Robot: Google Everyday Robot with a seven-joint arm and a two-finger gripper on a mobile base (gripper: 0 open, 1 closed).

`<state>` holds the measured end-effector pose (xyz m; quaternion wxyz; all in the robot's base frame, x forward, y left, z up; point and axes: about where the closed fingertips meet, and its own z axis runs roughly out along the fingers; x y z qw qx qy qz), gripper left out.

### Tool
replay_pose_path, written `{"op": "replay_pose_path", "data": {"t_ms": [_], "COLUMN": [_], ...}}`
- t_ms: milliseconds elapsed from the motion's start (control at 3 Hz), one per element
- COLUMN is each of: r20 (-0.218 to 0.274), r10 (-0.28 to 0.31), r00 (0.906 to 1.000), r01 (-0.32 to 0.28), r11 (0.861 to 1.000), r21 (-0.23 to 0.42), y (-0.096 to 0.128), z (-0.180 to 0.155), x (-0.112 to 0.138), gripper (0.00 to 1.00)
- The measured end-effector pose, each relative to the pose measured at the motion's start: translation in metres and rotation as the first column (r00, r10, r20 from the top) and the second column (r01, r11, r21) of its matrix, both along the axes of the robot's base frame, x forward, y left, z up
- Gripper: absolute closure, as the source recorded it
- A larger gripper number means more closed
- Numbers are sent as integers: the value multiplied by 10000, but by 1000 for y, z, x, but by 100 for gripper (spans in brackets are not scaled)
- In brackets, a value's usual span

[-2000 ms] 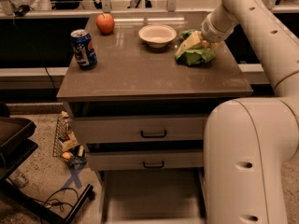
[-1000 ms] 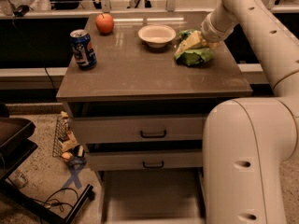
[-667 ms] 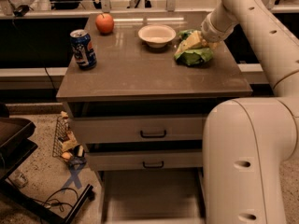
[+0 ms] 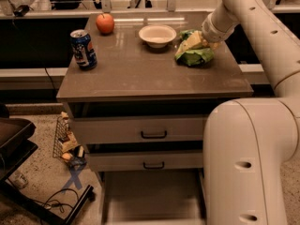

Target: Place green rice chip bag into bottom drawer

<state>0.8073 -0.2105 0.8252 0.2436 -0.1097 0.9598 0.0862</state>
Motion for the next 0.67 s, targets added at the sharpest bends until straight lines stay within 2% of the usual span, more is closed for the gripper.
{"op": "replay_pose_path", "data": {"t_ms": [667], "r20": [2], "r10": [-1], "r00": [10000], "r01": [1], "r11": [10000], "r21": [0], "y": [0], "z": [0], "x": [0], "gripper": [100]}}
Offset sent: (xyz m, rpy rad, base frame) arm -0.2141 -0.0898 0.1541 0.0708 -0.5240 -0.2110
